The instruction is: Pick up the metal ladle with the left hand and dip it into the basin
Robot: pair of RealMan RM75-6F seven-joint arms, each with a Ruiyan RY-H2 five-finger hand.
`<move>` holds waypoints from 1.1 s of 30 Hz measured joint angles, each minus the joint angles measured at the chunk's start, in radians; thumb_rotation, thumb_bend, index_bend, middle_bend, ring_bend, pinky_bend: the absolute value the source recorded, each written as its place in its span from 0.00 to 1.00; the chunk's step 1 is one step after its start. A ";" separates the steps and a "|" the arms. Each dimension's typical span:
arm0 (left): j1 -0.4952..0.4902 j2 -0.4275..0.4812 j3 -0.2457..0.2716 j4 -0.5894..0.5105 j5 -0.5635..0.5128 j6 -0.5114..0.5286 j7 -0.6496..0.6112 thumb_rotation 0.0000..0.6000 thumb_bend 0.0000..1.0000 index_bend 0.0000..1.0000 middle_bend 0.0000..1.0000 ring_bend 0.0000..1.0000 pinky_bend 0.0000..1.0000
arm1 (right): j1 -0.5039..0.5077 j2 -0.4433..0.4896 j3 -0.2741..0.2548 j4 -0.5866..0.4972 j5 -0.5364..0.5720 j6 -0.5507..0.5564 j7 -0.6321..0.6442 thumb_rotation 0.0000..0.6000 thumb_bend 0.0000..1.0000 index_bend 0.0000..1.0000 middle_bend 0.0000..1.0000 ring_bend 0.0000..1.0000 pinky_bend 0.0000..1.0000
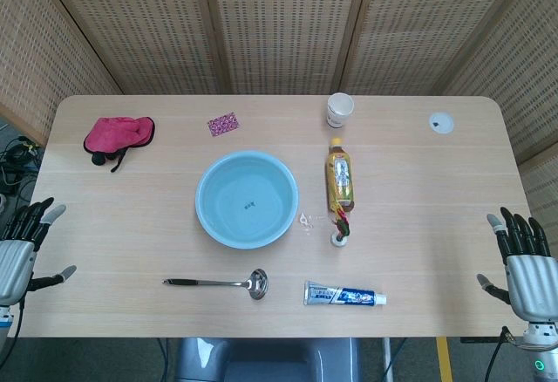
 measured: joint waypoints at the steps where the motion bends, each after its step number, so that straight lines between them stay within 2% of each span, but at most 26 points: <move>1: 0.000 0.000 0.000 0.000 0.001 0.001 0.000 0.97 0.00 0.00 0.00 0.00 0.00 | -0.001 0.000 0.000 0.000 -0.001 0.001 -0.001 1.00 0.00 0.00 0.00 0.00 0.00; 5: 0.000 0.000 0.004 0.002 0.007 0.002 0.006 0.99 0.00 0.00 0.00 0.00 0.00 | -0.001 -0.001 -0.001 0.000 -0.001 0.000 -0.005 1.00 0.00 0.00 0.00 0.00 0.00; 6: 0.000 0.000 0.005 0.002 0.007 0.001 0.007 0.99 0.00 0.00 0.03 0.06 0.05 | -0.001 -0.002 -0.002 0.000 -0.002 -0.001 -0.005 1.00 0.00 0.00 0.00 0.00 0.00; 8: -0.001 0.000 0.008 0.001 0.008 -0.005 0.012 1.00 0.00 0.00 0.22 0.33 0.35 | -0.001 -0.003 -0.004 0.001 -0.003 -0.004 -0.009 1.00 0.00 0.00 0.00 0.00 0.00; 9: -0.002 0.000 0.009 0.000 0.010 -0.008 0.018 1.00 0.00 0.00 0.41 0.54 0.59 | 0.000 -0.003 -0.005 0.001 -0.004 -0.005 -0.011 1.00 0.00 0.00 0.00 0.00 0.00; 10: -0.004 -0.001 0.010 0.000 0.012 -0.010 0.024 1.00 0.00 0.00 0.58 0.69 0.77 | 0.000 -0.003 -0.006 -0.001 -0.005 -0.006 -0.012 1.00 0.00 0.00 0.00 0.00 0.00; 13: -0.013 -0.009 0.021 -0.001 0.030 -0.029 0.041 1.00 0.00 0.00 0.81 0.87 0.97 | 0.001 -0.004 -0.006 -0.002 -0.005 -0.009 -0.013 1.00 0.00 0.00 0.00 0.00 0.00; 15: -0.023 -0.018 0.032 -0.002 0.040 -0.056 0.062 1.00 0.00 0.01 0.88 0.92 1.00 | 0.002 -0.004 -0.005 -0.003 -0.003 -0.012 -0.012 1.00 0.00 0.00 0.00 0.00 0.00; 18: -0.039 -0.036 0.046 -0.011 0.047 -0.102 0.120 1.00 0.00 0.07 0.91 0.95 1.00 | 0.003 -0.002 -0.003 -0.003 0.001 -0.015 -0.009 1.00 0.00 0.00 0.00 0.00 0.00; 26: -0.114 -0.079 0.070 -0.107 0.013 -0.301 0.250 1.00 0.00 0.26 0.93 0.96 1.00 | 0.007 -0.002 -0.003 -0.001 0.005 -0.025 -0.005 1.00 0.00 0.00 0.00 0.00 0.00; 29: -0.149 -0.100 0.069 -0.132 -0.024 -0.375 0.300 1.00 0.09 0.33 0.93 0.96 1.00 | 0.008 -0.004 -0.004 -0.001 0.007 -0.030 -0.006 1.00 0.00 0.00 0.00 0.00 0.00; 31: -0.170 -0.121 0.066 -0.140 -0.054 -0.417 0.327 1.00 0.20 0.35 0.93 0.96 1.00 | 0.009 -0.004 -0.004 0.000 0.009 -0.034 -0.005 1.00 0.00 0.00 0.00 0.00 0.00; 33: -0.196 -0.154 0.059 -0.144 -0.089 -0.462 0.351 1.00 0.27 0.36 0.93 0.96 1.00 | 0.010 -0.003 -0.002 0.000 0.013 -0.036 -0.004 1.00 0.00 0.00 0.00 0.00 0.00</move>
